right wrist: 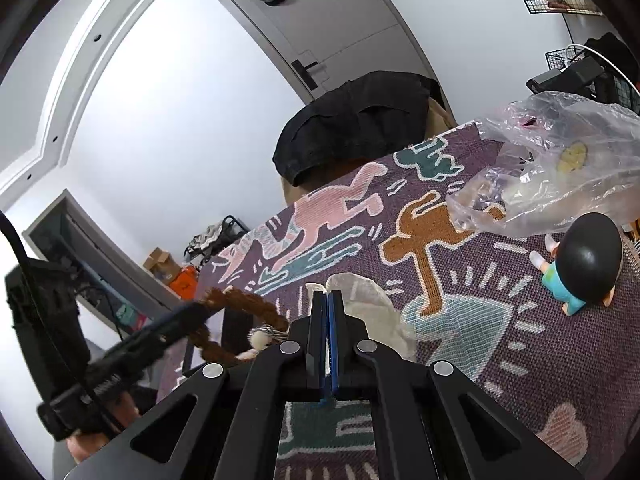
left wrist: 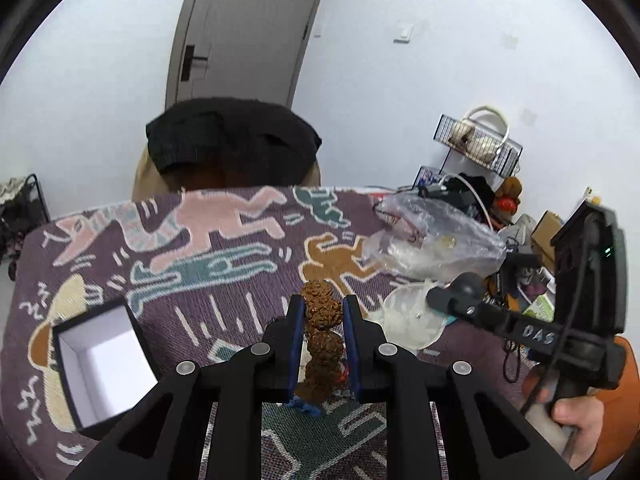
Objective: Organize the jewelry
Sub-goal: 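Grasp the brown bead bracelet with the left gripper while the right gripper grasps the white cloth, then lift the brown bracelet with the left gripper toward the black box while the right holds the cloth, then lower the brown bracelet into the black box and open the left gripper, then place the white cloth into the black box with the right gripper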
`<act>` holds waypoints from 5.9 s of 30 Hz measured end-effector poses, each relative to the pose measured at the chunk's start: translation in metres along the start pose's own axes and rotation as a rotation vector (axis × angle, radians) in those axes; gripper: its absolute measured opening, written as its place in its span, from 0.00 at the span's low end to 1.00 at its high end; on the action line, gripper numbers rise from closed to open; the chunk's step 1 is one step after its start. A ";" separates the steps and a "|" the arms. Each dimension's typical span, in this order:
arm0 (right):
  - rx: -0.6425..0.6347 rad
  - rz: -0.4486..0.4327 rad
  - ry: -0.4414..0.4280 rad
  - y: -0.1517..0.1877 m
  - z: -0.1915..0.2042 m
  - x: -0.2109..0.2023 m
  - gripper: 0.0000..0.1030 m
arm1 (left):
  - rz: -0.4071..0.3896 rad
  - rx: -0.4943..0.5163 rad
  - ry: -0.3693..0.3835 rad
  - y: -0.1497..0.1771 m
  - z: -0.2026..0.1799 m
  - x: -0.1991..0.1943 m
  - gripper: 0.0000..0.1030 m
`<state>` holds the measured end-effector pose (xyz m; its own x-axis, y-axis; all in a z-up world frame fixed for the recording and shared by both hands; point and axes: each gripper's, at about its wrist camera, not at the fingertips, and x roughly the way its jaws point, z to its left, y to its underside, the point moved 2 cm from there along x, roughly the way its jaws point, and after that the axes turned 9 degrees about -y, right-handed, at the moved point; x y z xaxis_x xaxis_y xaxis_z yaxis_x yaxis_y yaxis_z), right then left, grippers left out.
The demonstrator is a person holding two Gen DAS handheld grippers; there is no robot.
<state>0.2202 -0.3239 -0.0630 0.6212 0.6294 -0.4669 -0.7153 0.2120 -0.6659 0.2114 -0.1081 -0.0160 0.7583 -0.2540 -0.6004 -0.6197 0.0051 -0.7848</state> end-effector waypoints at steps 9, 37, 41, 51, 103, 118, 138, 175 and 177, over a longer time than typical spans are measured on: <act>-0.011 -0.005 -0.027 0.001 0.012 0.000 0.02 | -0.096 0.020 0.001 -0.021 0.004 -0.039 0.19; -0.012 0.046 -0.047 0.013 0.024 0.019 0.02 | 0.085 -0.029 -0.141 0.017 0.063 0.000 0.18; -0.019 0.063 -0.055 0.017 0.029 0.027 0.02 | 0.134 0.004 -0.163 0.023 0.062 0.006 0.19; -0.007 0.117 -0.060 0.025 0.026 0.048 0.02 | 0.214 -0.094 -0.148 0.063 0.073 0.004 0.70; -0.110 0.143 -0.153 0.007 0.104 0.088 0.03 | -0.126 -0.143 -0.225 -0.036 0.137 -0.089 0.19; -0.121 0.171 -0.172 0.015 0.121 0.109 0.03 | -0.128 -0.174 -0.242 -0.040 0.161 -0.094 0.20; -0.098 0.163 -0.148 0.015 0.112 0.105 0.03 | -0.115 -0.166 -0.198 -0.048 0.152 -0.078 0.20; -0.131 0.265 -0.128 0.026 0.138 0.155 0.60 | 0.028 -0.383 -0.272 0.039 0.216 -0.057 0.85; -0.122 0.256 -0.096 0.026 0.127 0.149 0.60 | 0.030 -0.367 -0.263 0.041 0.207 -0.053 0.85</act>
<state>0.2533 -0.1300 -0.0758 0.3885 0.7201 -0.5749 -0.7970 -0.0505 -0.6019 0.1876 0.1056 -0.0482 0.7354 -0.0048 -0.6776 -0.6367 -0.3471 -0.6885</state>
